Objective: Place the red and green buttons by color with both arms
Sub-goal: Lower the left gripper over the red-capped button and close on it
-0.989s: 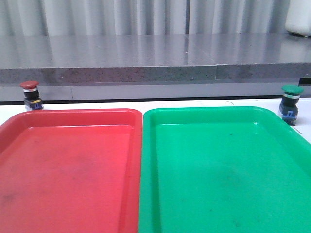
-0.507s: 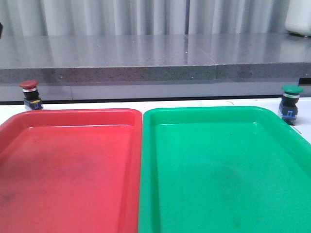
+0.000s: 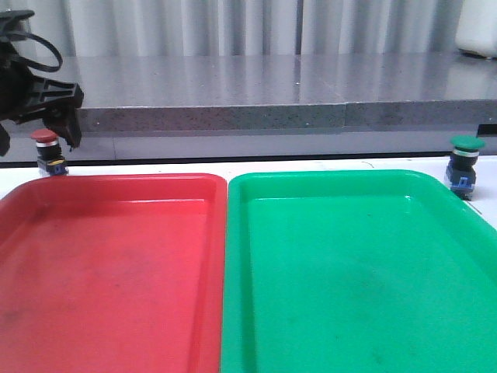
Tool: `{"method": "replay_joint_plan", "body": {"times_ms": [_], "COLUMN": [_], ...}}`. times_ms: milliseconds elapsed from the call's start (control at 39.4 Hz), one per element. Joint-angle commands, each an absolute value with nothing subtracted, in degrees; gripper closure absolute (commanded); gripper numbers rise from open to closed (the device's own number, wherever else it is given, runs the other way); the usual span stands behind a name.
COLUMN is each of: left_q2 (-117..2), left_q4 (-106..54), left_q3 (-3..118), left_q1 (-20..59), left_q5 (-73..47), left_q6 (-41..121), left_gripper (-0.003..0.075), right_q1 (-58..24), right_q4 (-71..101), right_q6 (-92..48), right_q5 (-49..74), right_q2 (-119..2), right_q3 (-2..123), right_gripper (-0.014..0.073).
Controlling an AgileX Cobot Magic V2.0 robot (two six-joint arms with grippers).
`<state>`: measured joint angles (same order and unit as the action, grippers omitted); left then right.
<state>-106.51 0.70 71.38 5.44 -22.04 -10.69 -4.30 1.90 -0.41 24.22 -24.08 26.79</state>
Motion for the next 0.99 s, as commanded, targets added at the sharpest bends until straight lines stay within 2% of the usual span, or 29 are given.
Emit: {"method": "replay_joint_plan", "body": {"times_ms": [0, 330, 964], "left_q2": [-106.5, -111.6, -117.3], "left_q4": [0.7, 0.7, 0.7], "left_q3": [74.2, 74.4, 74.4], "left_q1": [5.0, 4.8, 2.9], "left_q5": [-17.8, -3.2, 4.5], "left_q6": [-12.5, -13.0, -12.6], "left_gripper": [0.0104, 0.0104, 0.0111], "right_q1": [-4.1, -4.1, -4.1], "right_q4": [1.7, 1.5, 1.5], "right_q6": [-0.7, -0.7, -0.7], "right_q5": [19.6, 19.7, 20.0], "right_q2": [-24.8, -24.8, -24.8], "right_q3": [28.8, 28.8, 28.8], "right_gripper": [-0.0052, -0.0052, -0.0052]}}
